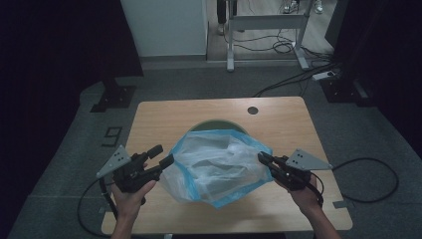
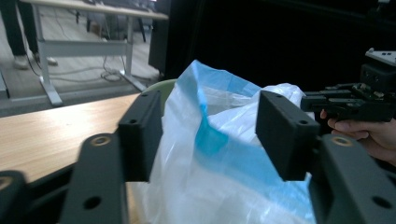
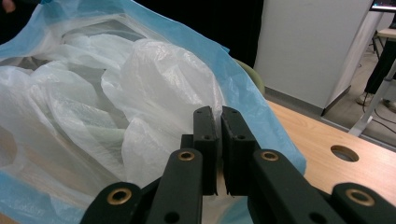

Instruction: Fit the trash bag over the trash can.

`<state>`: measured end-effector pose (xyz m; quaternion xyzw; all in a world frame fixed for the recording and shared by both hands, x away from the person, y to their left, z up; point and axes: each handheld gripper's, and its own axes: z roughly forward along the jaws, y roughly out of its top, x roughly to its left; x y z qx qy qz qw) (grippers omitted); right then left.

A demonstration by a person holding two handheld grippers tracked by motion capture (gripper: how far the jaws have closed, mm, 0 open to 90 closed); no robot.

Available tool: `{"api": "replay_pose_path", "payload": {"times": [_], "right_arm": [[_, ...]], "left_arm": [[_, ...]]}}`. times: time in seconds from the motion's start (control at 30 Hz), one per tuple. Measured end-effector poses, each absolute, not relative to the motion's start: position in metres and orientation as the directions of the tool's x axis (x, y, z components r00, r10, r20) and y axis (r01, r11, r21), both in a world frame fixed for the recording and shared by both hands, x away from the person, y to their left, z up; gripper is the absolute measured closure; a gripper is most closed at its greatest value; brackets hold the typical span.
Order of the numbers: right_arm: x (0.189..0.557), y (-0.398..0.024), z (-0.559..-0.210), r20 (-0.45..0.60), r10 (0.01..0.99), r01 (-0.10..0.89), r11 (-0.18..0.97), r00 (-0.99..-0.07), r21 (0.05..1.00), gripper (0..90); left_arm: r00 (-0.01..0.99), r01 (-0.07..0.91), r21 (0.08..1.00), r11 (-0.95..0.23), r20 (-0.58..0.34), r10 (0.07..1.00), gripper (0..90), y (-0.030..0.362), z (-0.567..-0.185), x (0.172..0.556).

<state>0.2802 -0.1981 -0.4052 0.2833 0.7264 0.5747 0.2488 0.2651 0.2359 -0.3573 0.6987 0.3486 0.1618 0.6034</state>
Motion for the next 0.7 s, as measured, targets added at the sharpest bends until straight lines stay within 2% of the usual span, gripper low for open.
{"api": "replay_pose_path", "payload": {"times": [0.13,0.3,0.4,0.57,0.63,0.7], "right_arm": [[0.279,-0.196,-0.405,-0.044,0.694,0.116,0.181,-0.718,0.977,84.1],[0.28,-0.196,-0.404,-0.052,0.689,0.109,0.188,-0.722,0.976,83.0],[0.281,-0.196,-0.403,-0.054,0.687,0.106,0.19,-0.725,0.976,82.5],[0.279,-0.194,-0.404,-0.068,0.681,0.1,0.204,-0.729,0.974,82.5],[0.277,-0.194,-0.407,-0.066,0.678,0.104,0.207,-0.732,0.973,82.5],[0.273,-0.195,-0.41,-0.064,0.675,0.11,0.211,-0.735,0.971,82.5]], "left_arm": [[0.687,0.318,0.946,-0.067,-0.181,0.703,37.7,0.228,-0.353,0.28],[0.68,0.357,0.93,-0.093,-0.19,0.708,38.9,0.222,-0.356,0.298],[0.692,0.371,0.921,-0.121,-0.187,0.697,47.6,0.217,-0.357,0.307],[0.701,0.371,0.917,-0.149,-0.171,0.693,83.1,0.211,-0.357,0.313],[0.684,0.356,0.924,-0.136,-0.159,0.712,89.6,0.211,-0.356,0.311],[0.669,0.343,0.933,-0.11,-0.16,0.726,89.7,0.214,-0.355,0.309]]}}
